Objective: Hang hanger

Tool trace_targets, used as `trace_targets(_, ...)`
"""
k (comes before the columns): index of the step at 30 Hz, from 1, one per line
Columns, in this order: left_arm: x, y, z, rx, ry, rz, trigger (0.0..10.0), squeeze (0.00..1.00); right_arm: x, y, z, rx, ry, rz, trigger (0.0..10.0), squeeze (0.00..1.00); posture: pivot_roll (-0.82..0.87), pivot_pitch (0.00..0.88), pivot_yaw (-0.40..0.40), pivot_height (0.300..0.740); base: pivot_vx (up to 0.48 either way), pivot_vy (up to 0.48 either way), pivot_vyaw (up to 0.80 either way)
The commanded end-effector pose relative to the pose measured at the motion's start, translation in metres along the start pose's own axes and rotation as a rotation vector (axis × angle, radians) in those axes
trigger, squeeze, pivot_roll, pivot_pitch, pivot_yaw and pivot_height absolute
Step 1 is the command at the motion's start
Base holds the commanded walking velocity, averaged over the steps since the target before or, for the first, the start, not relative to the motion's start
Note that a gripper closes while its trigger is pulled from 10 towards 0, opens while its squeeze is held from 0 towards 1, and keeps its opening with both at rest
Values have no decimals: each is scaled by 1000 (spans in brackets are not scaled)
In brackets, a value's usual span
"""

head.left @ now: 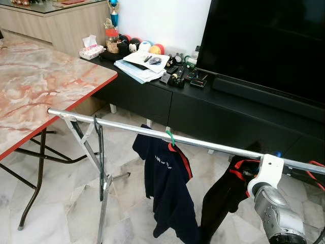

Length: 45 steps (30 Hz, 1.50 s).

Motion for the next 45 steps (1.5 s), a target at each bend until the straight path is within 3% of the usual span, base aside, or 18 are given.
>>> trace_targets(1,-12,0,14,-53,-13,-48,10000,0,-1,4,6,-27,-4,-9,10000,0,10,74,-57,740,0,0,0)
trace_targets(9,-12,0,14,-58,-18,-45,10000,0,1,15,20,-134,-50,20,10000,0,2,70,-58,740,0,0,0)
trace_targets(19,-11,0,14,-58,-21,-41,10000,0,11,18,15,-129,-94,27,10000,0,-1,64,-59,740,0,0,0)
trace_targets(31,-12,0,15,-61,-21,-43,10000,0,-4,11,14,-134,-90,-41,10000,0,4,59,-60,740,0,0,0)
trace_targets(32,-12,0,15,-61,-21,-43,10000,0,-4,10,14,-135,-91,-43,9373,0,5,60,-61,740,0,0,0)
trace_targets(33,-12,0,15,-61,-21,-43,10000,0,-4,9,14,-134,-91,-44,9373,0,5,60,-61,740,0,0,0)
trace_targets(34,-12,0,15,-61,-20,-43,10000,0,-4,9,13,-134,-90,-45,4235,0,8,61,-62,740,0,0,0)
trace_targets(35,-12,0,16,-60,-20,-42,10000,0,-3,8,13,-133,-90,-45,3412,0,8,61,-62,740,0,0,0)
trace_targets(36,-12,0,16,-60,-19,-42,10000,0,-3,8,13,-132,-91,-45,627,0,8,62,-62,740,0,0,0)
trace_targets(37,-12,0,16,-60,-18,-42,10000,0,-3,7,12,-132,-90,-45,0,0,8,62,-62,740,0,0,0)
trace_targets(38,-12,0,16,-60,-17,-42,10000,0,-2,7,12,-131,-89,-43,2706,0,8,62,-62,740,0,0,0)
trace_targets(39,-12,0,16,-60,-17,-42,10000,0,-2,6,12,-131,-88,-43,2706,0,8,62,-62,740,0,0,0)
trace_targets(40,-12,0,16,-60,-17,-42,10000,0,-2,6,12,-131,-87,-42,3608,0,8,62,-62,740,0,0,0)
trace_targets(41,-12,0,16,-60,-17,-42,10000,0,-1,6,12,-132,-86,-41,9098,0,7,63,-62,740,0,0,0)
trace_targets(42,-12,0,16,-59,-17,-42,10000,0,0,6,12,-134,-85,-38,10000,0,7,63,-62,740,0,0,0)
trace_targets(45,-12,0,15,-59,-17,-42,10000,0,4,5,12,-135,-70,-14,10000,0,6,66,-62,740,0,0,0)
Point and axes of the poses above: a point about 5 cm out from each wrist's last joint towards the gripper, its own y axis pointing back from the gripper into the wrist, its own x axis along the axis of the wrist's last joint, z = x × y, the point moved 2 cm from there along -y, pointing out of the wrist towards the gripper, and after that the axes turned 9 degrees about -y, right-handed, at the moved point
